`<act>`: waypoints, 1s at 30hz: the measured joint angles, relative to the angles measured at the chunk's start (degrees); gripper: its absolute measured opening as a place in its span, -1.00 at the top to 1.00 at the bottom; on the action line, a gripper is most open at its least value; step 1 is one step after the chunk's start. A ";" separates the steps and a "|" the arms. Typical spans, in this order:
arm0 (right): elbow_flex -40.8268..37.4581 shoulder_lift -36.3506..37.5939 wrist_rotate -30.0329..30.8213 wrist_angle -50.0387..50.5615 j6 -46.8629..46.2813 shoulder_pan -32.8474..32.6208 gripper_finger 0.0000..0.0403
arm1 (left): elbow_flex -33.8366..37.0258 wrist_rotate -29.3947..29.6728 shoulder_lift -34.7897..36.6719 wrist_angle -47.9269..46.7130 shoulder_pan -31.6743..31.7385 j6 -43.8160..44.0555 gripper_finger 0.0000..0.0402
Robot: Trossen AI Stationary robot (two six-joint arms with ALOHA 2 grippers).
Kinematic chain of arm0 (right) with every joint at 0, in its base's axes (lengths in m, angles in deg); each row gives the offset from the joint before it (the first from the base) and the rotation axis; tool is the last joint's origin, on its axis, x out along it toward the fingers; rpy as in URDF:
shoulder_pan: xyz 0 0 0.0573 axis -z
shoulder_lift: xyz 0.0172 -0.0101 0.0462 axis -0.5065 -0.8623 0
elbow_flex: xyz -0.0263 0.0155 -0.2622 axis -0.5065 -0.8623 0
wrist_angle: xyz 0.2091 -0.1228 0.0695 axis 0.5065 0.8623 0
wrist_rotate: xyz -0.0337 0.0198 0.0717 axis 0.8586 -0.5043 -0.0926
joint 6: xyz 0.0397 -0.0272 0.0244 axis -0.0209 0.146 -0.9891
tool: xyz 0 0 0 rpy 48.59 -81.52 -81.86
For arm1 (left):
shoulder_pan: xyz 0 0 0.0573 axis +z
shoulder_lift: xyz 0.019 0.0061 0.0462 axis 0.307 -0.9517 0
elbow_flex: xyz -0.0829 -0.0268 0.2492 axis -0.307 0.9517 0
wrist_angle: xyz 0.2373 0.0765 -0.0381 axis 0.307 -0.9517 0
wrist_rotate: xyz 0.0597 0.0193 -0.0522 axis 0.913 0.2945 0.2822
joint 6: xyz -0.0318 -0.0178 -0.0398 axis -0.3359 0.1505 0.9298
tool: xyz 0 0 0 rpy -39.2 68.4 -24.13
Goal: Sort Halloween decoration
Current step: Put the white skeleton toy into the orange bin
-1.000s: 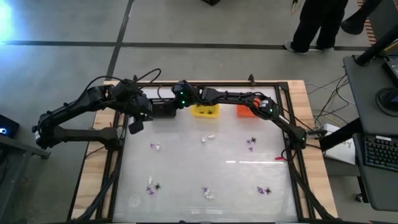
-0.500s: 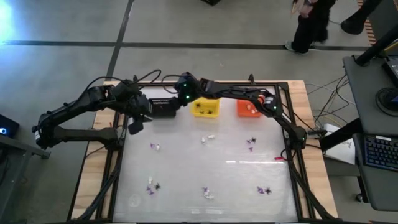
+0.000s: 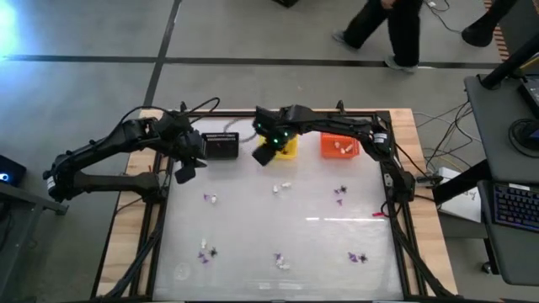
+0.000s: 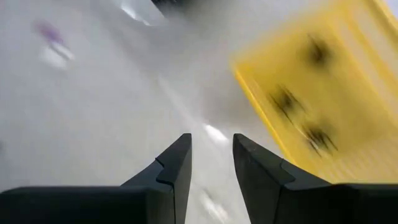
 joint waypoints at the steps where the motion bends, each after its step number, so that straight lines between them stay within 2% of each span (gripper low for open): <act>1: -0.03 0.16 1.68 2.94 -0.20 -0.62 0.46 | 1.08 -0.71 0.22 0.25 0.00 0.04 0.46; 4: -0.07 0.35 4.85 9.85 -1.74 -2.47 0.46 | 4.00 -2.23 0.94 2.06 -0.04 0.70 0.46; 13: -1.57 0.35 5.10 18.71 -6.94 -8.93 0.46 | 8.68 -2.68 4.09 2.94 0.00 1.80 0.46; 22: -3.06 0.55 5.33 22.02 -15.63 -16.65 0.46 | 8.90 -2.68 8.03 2.94 0.00 1.91 0.46; 30: -6.83 4.41 6.59 22.26 -29.35 -24.60 0.46 | 8.90 -2.68 10.42 2.94 0.00 1.67 0.46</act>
